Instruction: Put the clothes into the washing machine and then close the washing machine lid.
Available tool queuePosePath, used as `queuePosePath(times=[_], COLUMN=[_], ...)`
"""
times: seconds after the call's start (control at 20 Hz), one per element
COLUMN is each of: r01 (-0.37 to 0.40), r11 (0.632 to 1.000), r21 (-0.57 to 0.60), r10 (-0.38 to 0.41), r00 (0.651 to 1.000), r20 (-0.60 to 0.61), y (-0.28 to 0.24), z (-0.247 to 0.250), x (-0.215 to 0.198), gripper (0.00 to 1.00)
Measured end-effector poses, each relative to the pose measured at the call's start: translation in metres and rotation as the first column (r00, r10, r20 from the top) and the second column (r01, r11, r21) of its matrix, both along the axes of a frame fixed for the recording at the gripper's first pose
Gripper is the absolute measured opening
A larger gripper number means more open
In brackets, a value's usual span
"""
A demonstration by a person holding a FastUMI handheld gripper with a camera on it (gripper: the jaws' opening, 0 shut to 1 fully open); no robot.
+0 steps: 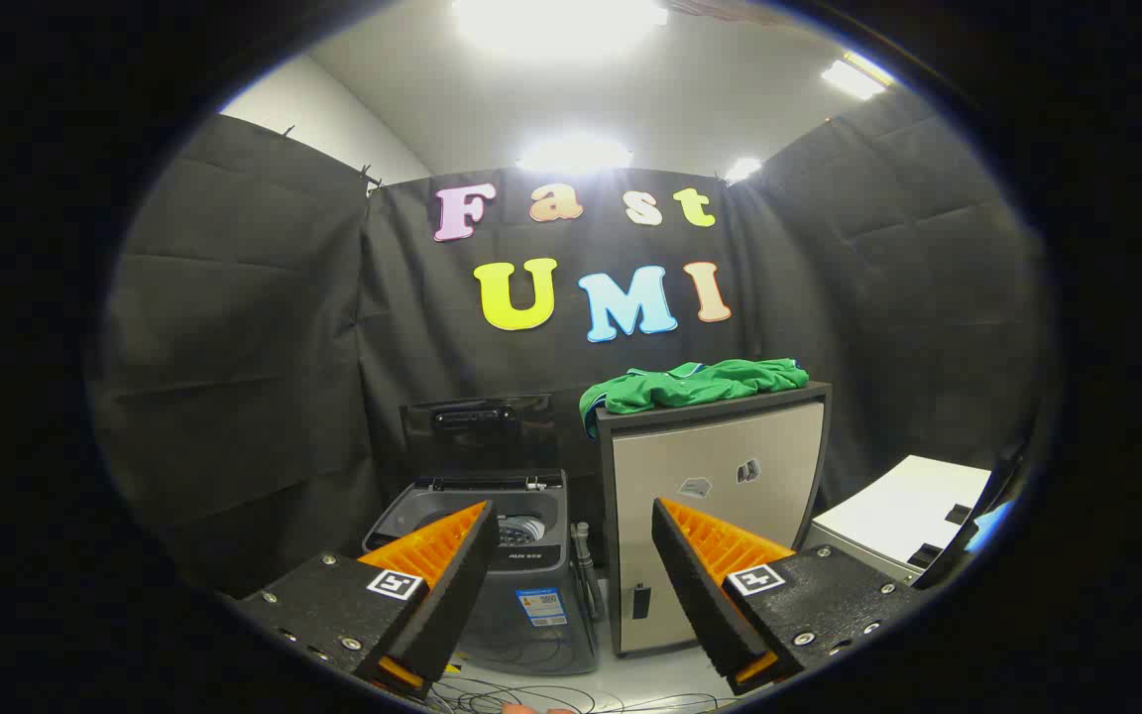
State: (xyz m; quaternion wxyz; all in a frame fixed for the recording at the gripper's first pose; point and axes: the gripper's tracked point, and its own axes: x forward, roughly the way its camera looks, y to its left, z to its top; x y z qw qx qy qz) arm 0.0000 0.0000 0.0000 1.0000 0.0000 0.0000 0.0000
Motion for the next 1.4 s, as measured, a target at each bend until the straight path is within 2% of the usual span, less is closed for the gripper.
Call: queuePosePath(times=[0.75,1.4], r01=[-0.016,0.000], r11=[1.000,1.000], r21=[-0.022,-0.013], r10=[0.016,0.000], r00=[1.000,1.000], r20=[-0.007,0.000], y=[0.0044,0.0055], z=[-0.0030,-0.0026], x=[-0.0040,-0.0021], gripper=[0.96,0.96])
